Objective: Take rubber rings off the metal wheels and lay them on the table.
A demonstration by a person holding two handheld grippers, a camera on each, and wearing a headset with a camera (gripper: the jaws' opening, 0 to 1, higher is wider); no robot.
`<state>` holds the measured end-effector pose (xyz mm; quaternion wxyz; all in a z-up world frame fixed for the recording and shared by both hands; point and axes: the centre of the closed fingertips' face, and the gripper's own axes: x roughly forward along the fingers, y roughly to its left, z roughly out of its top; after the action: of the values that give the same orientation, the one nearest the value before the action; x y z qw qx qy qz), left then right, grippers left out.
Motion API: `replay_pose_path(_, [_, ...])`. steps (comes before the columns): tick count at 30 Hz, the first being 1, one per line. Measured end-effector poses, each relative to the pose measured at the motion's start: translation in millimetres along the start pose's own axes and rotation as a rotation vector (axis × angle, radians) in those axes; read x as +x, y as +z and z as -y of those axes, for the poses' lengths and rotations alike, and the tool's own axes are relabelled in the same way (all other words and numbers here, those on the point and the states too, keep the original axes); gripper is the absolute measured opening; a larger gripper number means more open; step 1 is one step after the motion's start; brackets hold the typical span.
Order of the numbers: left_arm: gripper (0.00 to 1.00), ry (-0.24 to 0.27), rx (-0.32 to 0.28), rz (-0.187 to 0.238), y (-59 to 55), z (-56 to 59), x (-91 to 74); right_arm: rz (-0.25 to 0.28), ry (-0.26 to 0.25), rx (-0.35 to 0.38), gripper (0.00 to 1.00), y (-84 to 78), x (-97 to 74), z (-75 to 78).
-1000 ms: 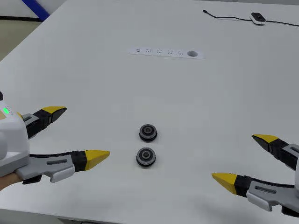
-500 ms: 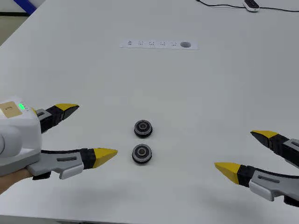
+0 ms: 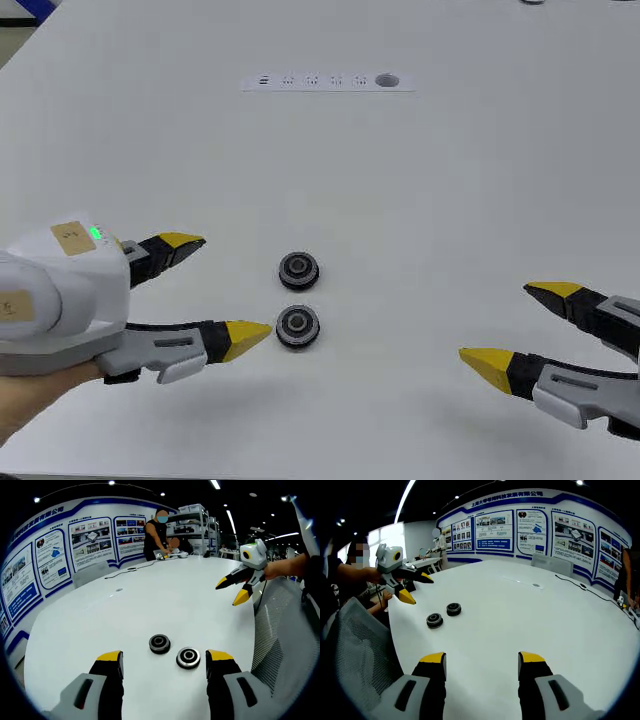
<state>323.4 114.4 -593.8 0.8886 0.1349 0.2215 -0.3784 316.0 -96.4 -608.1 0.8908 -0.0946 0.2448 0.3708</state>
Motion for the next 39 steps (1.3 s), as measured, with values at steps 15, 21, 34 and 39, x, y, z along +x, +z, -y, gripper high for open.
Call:
replay_pose_path(15, [0.55, -0.098, 0.035, -0.024, -8.5, 23.7, 30.8, -0.031, 0.065, 0.017, 0.56, -9.3, 14.1, -22.2])
replay_pose_path(21, [0.45, -0.131, 0.056, -0.048, -15.6, 31.7, 38.3, -0.022, 0.095, 0.008, 0.55, -8.0, 17.9, -32.9])
replay_pose_path(34, [0.32, -0.168, 0.085, -0.082, -24.6, 36.3, 47.5, -0.020, 0.134, 0.005, 0.51, -7.8, 22.2, -42.3])
replay_pose_path(39, [0.26, -0.178, 0.088, -0.085, -25.6, 39.2, 46.7, -0.022, 0.142, 0.000, 0.50, -8.2, 24.0, -44.0])
